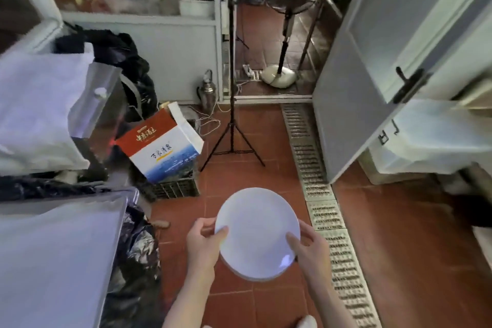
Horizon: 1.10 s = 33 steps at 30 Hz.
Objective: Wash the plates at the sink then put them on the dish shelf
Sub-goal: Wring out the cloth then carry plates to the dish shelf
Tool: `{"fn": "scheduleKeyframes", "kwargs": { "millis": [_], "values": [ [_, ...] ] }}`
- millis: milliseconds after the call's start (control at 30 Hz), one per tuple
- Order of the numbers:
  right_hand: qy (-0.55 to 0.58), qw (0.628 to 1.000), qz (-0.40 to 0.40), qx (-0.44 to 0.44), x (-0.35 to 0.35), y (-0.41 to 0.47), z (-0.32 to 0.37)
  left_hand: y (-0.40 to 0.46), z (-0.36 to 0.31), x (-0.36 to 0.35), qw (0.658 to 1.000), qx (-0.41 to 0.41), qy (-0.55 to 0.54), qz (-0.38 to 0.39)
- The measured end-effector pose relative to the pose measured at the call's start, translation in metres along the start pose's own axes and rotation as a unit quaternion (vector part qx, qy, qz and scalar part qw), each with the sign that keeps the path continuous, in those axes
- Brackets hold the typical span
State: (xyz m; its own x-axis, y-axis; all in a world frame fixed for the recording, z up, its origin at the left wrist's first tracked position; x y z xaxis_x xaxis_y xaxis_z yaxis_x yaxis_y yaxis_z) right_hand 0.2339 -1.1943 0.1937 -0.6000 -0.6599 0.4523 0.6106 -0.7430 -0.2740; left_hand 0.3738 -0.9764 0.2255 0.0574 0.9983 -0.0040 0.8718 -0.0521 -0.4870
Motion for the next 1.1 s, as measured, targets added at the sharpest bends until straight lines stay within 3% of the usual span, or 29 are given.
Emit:
{"fn": "scheduleKeyframes", "kwargs": {
  "millis": [567, 867, 1100],
  "values": [
    [0.043, 0.966, -0.232, -0.104, 0.352, 0.074, -0.151, -0.121, 0.07, -0.403, 0.969, 0.03, 0.099, 0.223],
    [0.138, 0.901, -0.36, -0.198, 0.447, 0.06, -0.225, -0.174, 0.111, -0.554, 0.922, 0.041, 0.181, 0.34],
    [0.174, 0.833, -0.454, -0.265, 0.512, 0.065, -0.265, -0.21, 0.137, -0.673, 0.86, 0.052, 0.241, 0.447]
  ]
}}
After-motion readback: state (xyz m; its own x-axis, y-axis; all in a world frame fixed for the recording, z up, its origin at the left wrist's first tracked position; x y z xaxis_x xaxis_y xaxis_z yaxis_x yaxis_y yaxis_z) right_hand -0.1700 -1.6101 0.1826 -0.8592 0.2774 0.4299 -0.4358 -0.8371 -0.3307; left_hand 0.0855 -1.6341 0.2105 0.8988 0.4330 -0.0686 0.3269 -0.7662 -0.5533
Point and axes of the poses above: each hand's wrist, its own y-axis towards the middle knuckle, its own x-axis out of the back of the hand, z = x × y, the point moved 3 cm from there along y, towards the middle knuckle, and after that the axes turned 10 degrees about -y, right-handed, at the moved point
